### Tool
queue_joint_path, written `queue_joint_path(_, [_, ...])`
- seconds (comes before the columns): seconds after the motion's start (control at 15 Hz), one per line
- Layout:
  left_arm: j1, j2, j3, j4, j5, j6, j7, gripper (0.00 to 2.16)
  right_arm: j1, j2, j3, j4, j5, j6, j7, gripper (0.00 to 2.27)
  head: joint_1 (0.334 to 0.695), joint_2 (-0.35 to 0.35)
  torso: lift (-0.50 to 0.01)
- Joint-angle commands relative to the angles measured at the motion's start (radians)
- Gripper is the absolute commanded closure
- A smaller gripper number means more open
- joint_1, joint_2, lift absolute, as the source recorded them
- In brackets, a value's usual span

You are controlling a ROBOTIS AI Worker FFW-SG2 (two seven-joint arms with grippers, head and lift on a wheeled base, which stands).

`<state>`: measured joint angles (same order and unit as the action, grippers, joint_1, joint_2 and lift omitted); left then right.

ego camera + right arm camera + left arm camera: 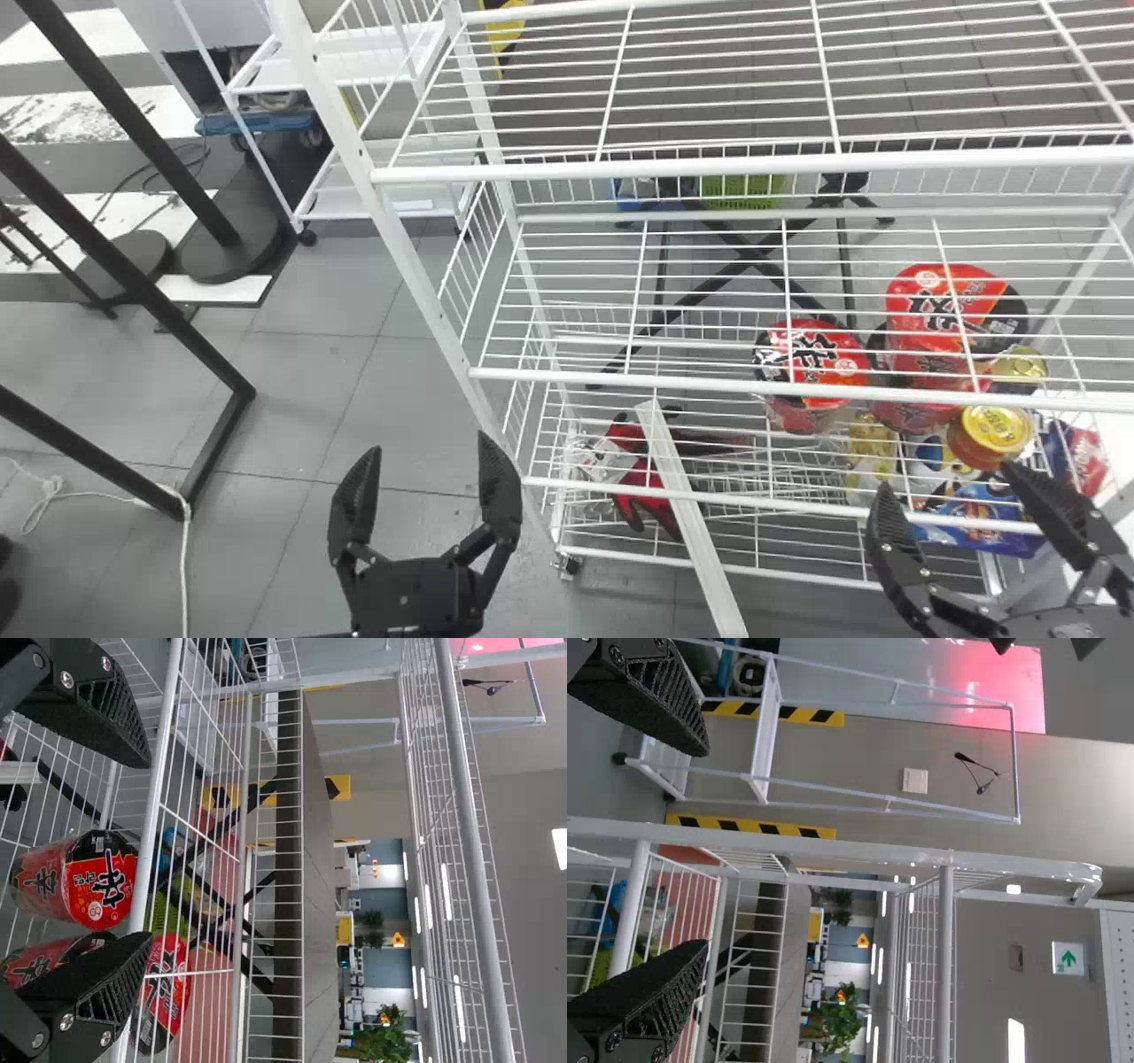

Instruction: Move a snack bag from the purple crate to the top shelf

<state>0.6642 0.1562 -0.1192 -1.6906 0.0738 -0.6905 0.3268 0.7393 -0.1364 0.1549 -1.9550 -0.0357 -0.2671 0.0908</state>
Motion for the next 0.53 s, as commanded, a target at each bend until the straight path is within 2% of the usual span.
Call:
queue_joint_path(0.0, [0.0,0.0,0.0,-0.001,-0.002,0.015,-0.003,0.04,0.0,0.0,0.0,0.001,0.0,0.0,0.001,0.14,0.695,0.22,-0.301])
queue_joint_path(0.47, [0.0,0.0,0.0,-0.004,-0.002,0.046,-0.005,0.04,0.0,0.001,0.002,0.001,0.0,0.0,0.001,0.14,0.695,0.215,-0.329])
